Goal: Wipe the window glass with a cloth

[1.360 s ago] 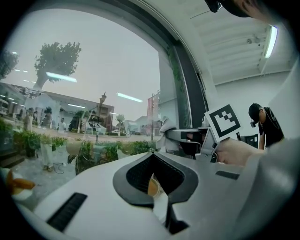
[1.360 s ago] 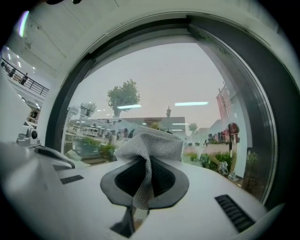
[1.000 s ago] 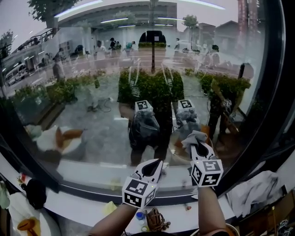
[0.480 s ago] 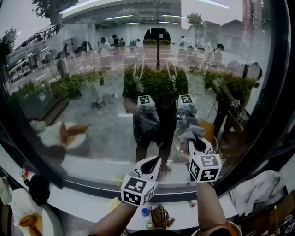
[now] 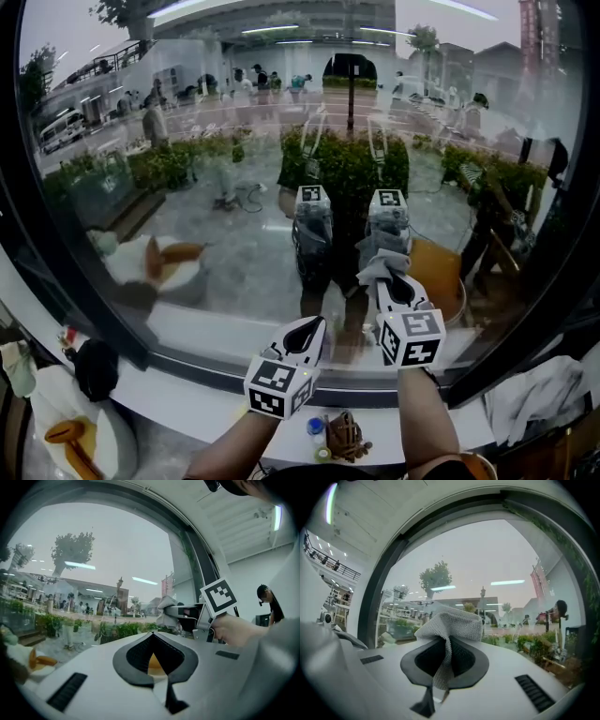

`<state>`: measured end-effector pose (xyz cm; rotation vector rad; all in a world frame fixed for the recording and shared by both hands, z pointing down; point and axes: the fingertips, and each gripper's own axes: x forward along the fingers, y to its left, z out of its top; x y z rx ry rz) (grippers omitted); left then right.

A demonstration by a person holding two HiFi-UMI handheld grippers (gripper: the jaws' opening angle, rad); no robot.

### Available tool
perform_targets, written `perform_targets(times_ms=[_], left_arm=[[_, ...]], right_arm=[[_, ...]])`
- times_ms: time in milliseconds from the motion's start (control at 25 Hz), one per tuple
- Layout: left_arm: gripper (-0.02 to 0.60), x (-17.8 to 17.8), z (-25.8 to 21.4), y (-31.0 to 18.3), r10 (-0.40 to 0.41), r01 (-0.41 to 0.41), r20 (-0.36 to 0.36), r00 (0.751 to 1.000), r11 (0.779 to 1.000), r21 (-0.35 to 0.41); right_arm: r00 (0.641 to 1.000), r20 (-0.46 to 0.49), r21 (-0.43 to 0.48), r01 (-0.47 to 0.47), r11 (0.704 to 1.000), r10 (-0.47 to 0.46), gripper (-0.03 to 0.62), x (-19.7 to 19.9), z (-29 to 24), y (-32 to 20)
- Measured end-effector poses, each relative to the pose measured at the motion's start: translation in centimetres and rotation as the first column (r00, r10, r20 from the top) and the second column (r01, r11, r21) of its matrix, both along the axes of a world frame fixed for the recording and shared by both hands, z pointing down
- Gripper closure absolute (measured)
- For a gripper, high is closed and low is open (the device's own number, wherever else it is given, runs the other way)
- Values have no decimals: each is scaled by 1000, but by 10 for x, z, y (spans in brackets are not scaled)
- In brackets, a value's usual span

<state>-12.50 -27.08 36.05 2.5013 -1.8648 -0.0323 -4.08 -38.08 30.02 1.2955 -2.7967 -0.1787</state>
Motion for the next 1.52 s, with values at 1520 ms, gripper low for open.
perform_targets(times_ms=[1520], left_arm=[[574, -219, 25, 87, -267, 267, 18, 964, 962, -59]], right_arm=[[965, -11, -40, 261, 965, -262, 555, -272, 40, 72]])
